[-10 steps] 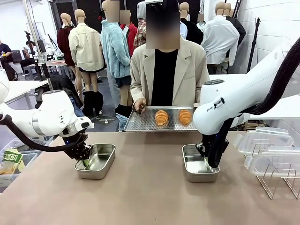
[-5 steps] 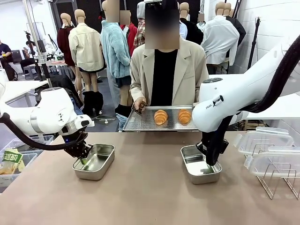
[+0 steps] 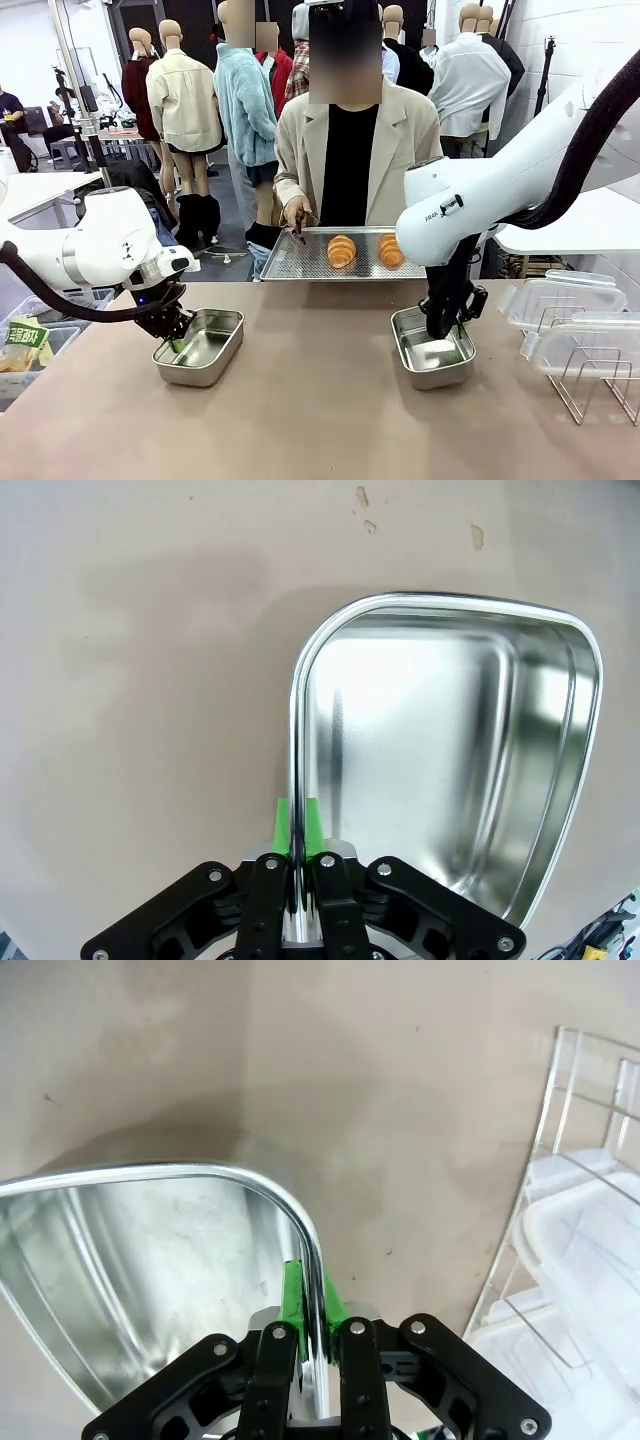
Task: Place the bread in airtight containers.
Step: Lift both Airtight Container, then once an object is inside an Airtight Container , place the container in the center of the table.
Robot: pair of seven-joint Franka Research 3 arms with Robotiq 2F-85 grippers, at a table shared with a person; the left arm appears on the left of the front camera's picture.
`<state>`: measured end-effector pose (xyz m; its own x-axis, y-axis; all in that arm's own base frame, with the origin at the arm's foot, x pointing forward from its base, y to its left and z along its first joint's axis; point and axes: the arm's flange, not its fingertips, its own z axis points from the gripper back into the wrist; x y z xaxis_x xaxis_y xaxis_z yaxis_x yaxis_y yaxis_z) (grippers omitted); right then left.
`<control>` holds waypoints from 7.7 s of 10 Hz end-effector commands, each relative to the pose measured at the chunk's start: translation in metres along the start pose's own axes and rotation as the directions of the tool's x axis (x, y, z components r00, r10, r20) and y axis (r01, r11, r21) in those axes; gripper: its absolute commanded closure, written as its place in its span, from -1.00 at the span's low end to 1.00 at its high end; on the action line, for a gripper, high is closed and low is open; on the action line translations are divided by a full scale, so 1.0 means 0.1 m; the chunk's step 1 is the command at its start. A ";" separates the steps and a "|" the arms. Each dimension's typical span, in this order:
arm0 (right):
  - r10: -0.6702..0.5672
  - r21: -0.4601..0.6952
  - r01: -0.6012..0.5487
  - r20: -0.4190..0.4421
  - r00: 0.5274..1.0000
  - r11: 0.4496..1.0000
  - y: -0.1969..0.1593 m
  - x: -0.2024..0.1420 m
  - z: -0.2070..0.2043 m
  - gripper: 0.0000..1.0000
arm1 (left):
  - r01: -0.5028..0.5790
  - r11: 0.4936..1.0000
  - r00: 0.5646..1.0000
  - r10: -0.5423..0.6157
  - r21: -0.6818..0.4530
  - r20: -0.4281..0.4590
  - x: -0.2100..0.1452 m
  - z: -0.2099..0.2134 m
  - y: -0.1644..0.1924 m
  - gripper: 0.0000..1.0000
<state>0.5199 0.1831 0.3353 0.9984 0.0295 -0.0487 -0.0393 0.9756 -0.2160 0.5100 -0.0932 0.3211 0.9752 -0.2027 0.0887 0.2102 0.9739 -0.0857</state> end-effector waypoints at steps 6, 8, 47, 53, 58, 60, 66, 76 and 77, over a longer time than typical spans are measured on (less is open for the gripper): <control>0.000 0.065 -0.001 0.014 1.000 0.998 -0.07 -0.07 -0.07 1.00 | 0.003 1.000 1.000 -0.003 0.000 0.005 0.02 0.01 -0.01 1.00; -0.008 0.034 0.008 0.007 1.000 0.999 -0.05 -0.02 -0.04 1.00 | -0.004 0.997 0.998 0.008 0.074 -0.055 0.01 0.11 -0.21 1.00; -0.278 0.153 0.266 0.059 0.959 0.952 -0.74 -0.09 1.04 1.00 | -0.083 0.981 0.994 0.068 0.173 0.090 -0.06 1.39 -0.96 1.00; -0.278 0.153 0.266 0.059 0.959 0.952 -0.74 -0.09 1.04 1.00 | -0.083 0.981 0.994 0.068 0.173 0.090 -0.06 1.39 -0.96 1.00; -0.278 0.153 0.266 0.059 0.959 0.952 -0.74 -0.09 1.04 1.00 | -0.083 0.981 0.994 0.068 0.173 0.090 -0.06 1.39 -0.96 1.00; -0.278 0.153 0.266 0.059 0.959 0.952 -0.74 -0.09 1.04 1.00 | -0.083 0.981 0.994 0.068 0.173 0.090 -0.06 1.39 -0.96 1.00; -0.196 0.117 0.201 -0.051 0.979 0.973 -0.27 0.43 0.32 1.00 | -0.083 0.981 0.994 0.068 0.173 0.090 -0.06 1.39 -0.96 1.00; -0.087 0.096 0.080 0.075 0.993 0.992 -0.46 0.12 0.71 -1.00 | -0.083 0.981 0.994 0.068 0.173 0.090 -0.06 1.39 -0.96 1.00; -0.073 0.102 0.063 0.105 0.992 0.993 -0.49 0.04 0.85 -1.00 | -0.083 0.981 0.994 0.068 0.173 0.090 -0.06 1.39 -0.96 1.00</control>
<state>0.5441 0.1590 0.4243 0.9971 -0.0612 0.0445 0.0655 0.9925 -0.1028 0.4768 -0.1736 0.4631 0.9795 -0.1189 0.1627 0.1095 0.9918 0.0654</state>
